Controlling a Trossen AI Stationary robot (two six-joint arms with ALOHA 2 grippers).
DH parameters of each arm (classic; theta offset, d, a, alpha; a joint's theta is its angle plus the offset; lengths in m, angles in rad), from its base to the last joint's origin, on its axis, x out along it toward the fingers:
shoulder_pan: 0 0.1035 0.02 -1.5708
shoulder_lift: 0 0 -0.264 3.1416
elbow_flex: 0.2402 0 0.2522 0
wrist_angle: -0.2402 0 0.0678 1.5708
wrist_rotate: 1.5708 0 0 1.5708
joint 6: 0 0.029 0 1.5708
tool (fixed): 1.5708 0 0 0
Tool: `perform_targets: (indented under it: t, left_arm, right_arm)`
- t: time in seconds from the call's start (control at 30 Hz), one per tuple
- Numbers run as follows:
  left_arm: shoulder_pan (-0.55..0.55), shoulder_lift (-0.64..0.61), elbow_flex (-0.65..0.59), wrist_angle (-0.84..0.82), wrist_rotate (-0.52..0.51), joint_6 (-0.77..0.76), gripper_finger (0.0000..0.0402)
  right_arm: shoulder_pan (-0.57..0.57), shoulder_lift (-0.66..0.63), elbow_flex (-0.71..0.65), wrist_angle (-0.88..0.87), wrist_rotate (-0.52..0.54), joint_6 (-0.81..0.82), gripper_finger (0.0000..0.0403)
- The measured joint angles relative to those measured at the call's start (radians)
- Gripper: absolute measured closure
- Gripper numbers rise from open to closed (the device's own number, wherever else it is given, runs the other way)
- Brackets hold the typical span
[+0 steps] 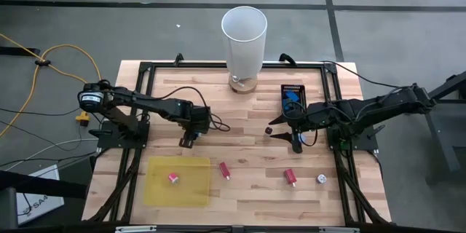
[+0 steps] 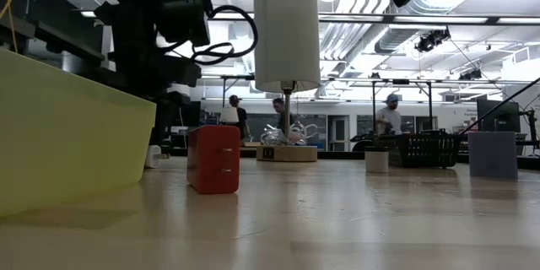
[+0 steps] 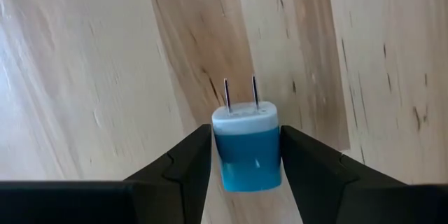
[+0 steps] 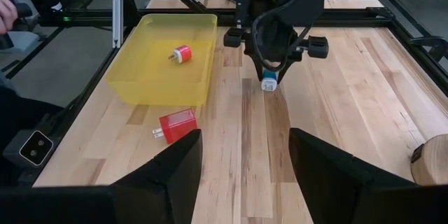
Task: Pick & Place Office items
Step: Put the blue charger adapter into the yellow bin
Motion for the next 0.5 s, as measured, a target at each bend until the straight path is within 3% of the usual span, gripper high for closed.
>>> perform_targets:
  t: [0.5]
  left_arm:
    - [0.0,0.0,0.0,0.001,0.0,-0.002,0.0264]
  right_arm:
    - [0.0,0.0,0.0,0.0,0.0,0.0,0.0201]
